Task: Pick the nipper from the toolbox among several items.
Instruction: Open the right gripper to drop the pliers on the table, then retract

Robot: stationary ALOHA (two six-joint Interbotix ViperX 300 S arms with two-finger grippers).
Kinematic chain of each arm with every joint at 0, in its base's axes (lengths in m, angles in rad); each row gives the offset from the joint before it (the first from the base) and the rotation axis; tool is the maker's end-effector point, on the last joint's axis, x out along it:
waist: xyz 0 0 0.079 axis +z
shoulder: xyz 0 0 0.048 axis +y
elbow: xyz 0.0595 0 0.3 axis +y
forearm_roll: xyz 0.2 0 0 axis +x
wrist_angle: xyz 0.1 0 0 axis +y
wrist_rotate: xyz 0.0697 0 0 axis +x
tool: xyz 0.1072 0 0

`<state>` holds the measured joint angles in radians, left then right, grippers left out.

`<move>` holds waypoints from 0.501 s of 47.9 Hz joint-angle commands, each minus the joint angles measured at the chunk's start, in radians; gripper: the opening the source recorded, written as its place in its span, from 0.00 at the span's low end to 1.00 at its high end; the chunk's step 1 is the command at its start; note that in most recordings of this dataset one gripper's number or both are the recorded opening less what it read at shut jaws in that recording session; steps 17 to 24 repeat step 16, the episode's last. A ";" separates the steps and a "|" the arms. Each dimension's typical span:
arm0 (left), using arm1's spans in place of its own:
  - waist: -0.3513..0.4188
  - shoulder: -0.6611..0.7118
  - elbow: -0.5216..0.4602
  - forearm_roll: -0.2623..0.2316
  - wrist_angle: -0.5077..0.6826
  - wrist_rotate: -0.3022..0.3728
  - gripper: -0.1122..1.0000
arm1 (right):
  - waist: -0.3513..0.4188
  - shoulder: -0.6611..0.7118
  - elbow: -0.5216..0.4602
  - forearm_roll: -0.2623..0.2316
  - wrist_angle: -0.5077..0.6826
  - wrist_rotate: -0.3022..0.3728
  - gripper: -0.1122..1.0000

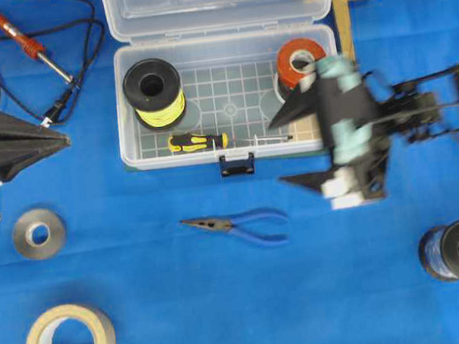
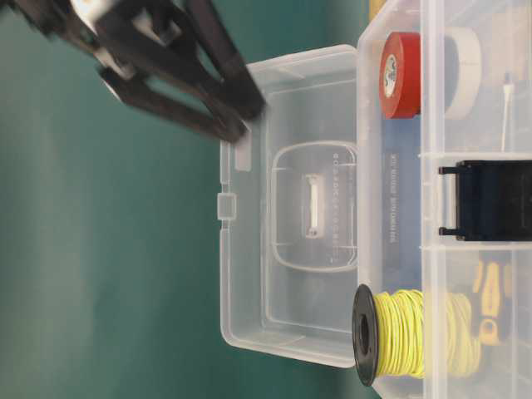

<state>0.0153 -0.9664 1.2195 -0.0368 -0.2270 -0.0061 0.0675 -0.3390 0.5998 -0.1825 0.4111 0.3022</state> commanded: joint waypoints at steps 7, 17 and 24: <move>0.003 0.005 -0.011 -0.002 -0.005 -0.009 0.10 | -0.029 -0.221 0.138 -0.006 -0.089 0.003 0.85; 0.003 0.003 -0.011 -0.002 -0.005 -0.011 0.10 | -0.067 -0.391 0.313 0.008 -0.241 0.011 0.85; 0.003 0.003 -0.011 -0.002 -0.005 -0.011 0.10 | -0.067 -0.391 0.313 0.008 -0.241 0.011 0.85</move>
